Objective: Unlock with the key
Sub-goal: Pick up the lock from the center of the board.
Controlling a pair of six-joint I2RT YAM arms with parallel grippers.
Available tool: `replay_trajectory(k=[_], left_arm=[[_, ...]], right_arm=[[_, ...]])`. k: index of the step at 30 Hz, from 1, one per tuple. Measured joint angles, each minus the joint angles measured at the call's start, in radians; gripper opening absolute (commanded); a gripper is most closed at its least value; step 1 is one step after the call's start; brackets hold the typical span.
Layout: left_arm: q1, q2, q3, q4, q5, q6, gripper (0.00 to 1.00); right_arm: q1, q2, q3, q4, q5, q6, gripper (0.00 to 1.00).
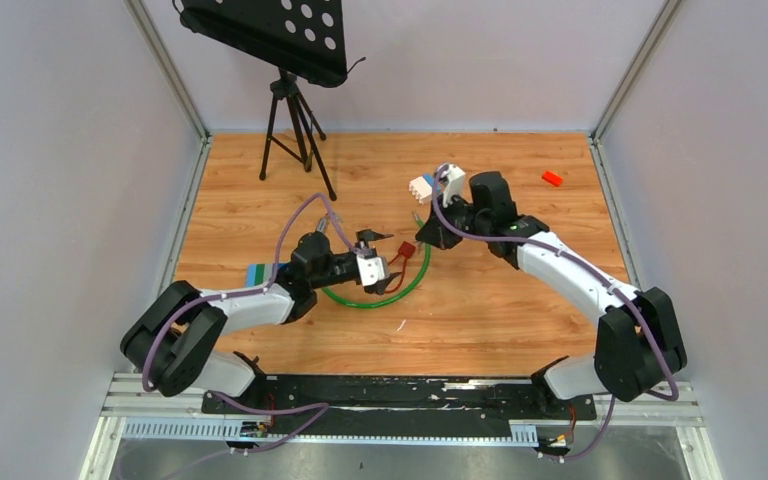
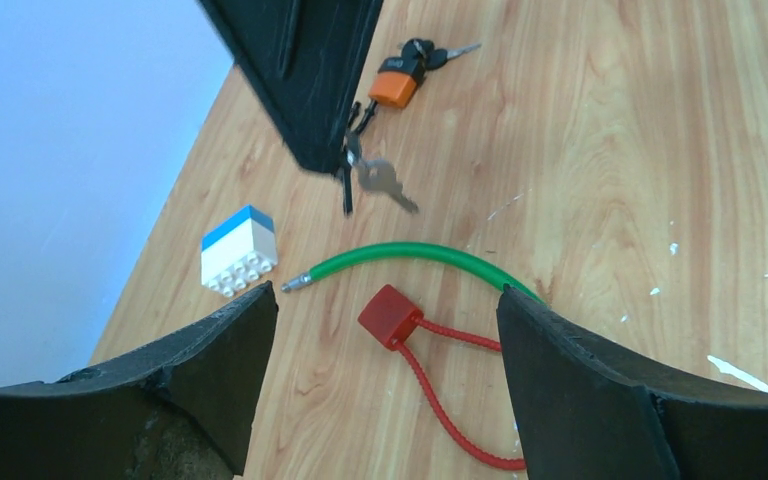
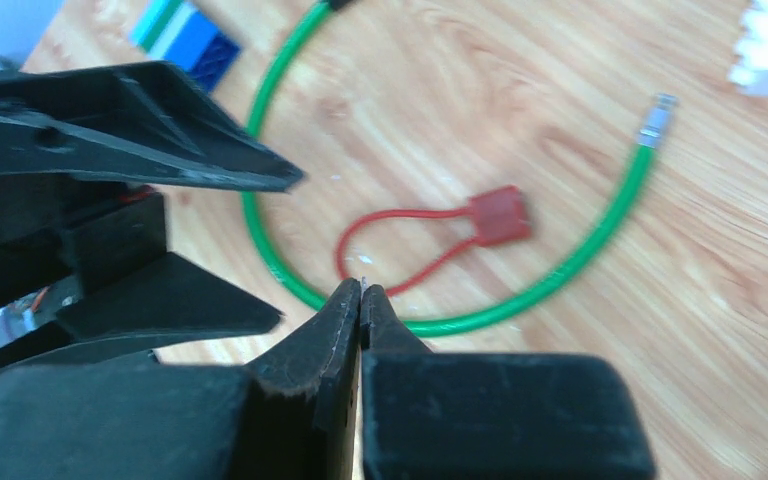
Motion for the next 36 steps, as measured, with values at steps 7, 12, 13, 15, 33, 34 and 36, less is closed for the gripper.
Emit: replay_trajectory(k=[7, 12, 13, 15, 33, 34, 36], left_arm=[[-0.006, 0.108, 0.201, -0.218, -0.115, -0.076, 0.88], [-0.018, 0.246, 0.429, -0.468, -0.242, -0.215, 0.85], [-0.023, 0.279, 0.488, -0.541, -0.271, -0.25, 0.85], [-0.032, 0.327, 0.565, -0.631, -0.314, -0.303, 0.85], [-0.098, 0.62, 0.922, -1.143, -0.54, -0.576, 0.78], [-0.098, 0.629, 0.927, -1.145, -0.548, -0.576, 0.77], [-0.098, 0.645, 0.953, -1.155, -0.553, -0.589, 0.73]], right_arm=[[-0.217, -0.019, -0.041, -0.041, -0.001, -0.031, 0.0], [-0.345, -0.065, -0.05, -0.083, -0.03, -0.043, 0.0], [-0.365, -0.082, -0.05, -0.092, -0.038, -0.045, 0.0], [-0.393, -0.108, -0.05, -0.1, -0.048, -0.05, 0.0], [-0.464, -0.148, -0.055, -0.124, -0.143, -0.066, 0.0], [-0.465, -0.148, -0.055, -0.124, -0.146, -0.066, 0.0], [-0.466, -0.148, -0.055, -0.124, -0.153, -0.066, 0.0]])
